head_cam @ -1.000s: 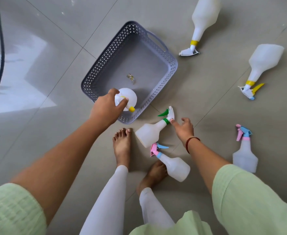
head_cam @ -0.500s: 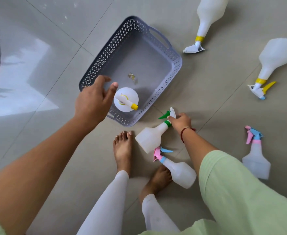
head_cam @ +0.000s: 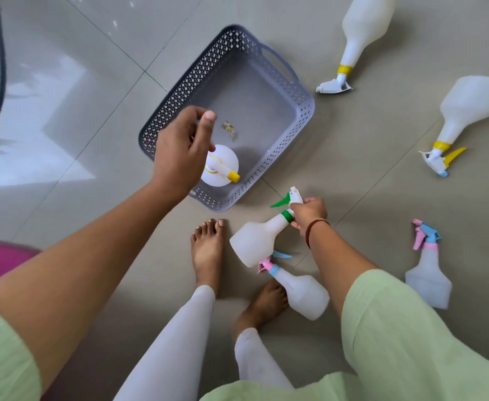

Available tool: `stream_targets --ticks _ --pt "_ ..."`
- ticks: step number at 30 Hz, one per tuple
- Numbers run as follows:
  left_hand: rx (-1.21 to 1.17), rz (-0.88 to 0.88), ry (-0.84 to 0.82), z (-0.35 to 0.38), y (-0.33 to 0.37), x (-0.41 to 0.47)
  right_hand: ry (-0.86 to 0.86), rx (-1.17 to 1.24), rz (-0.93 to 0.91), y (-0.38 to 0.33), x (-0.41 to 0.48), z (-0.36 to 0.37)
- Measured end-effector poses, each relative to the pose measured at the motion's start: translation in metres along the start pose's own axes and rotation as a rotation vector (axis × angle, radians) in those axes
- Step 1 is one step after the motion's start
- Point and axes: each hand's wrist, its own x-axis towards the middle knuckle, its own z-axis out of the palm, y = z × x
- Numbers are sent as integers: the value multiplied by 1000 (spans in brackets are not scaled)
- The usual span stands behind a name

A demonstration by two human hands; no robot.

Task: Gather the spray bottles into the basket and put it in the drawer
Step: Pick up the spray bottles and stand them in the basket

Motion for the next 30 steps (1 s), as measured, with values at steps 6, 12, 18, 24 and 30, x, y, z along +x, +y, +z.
stream_targets --ticks 6,12,18,24,30 --pt "-468 148 228 -96 -6 3 -51 -119 -159 -39 -58 -97" --pt "-899 251 528 -198 -14 0 165 -408 -631 -135 -117 -183" --pt "-901 204 524 -209 -22 22 80 -529 -1009 -200 -148 -138" --pt "-899 181 496 -223 -33 37 -162 -698 -1199 -228 -155 -54" --pt "-723 282 341 -226 -42 42 -420 -931 -1366 -243 -171 23"
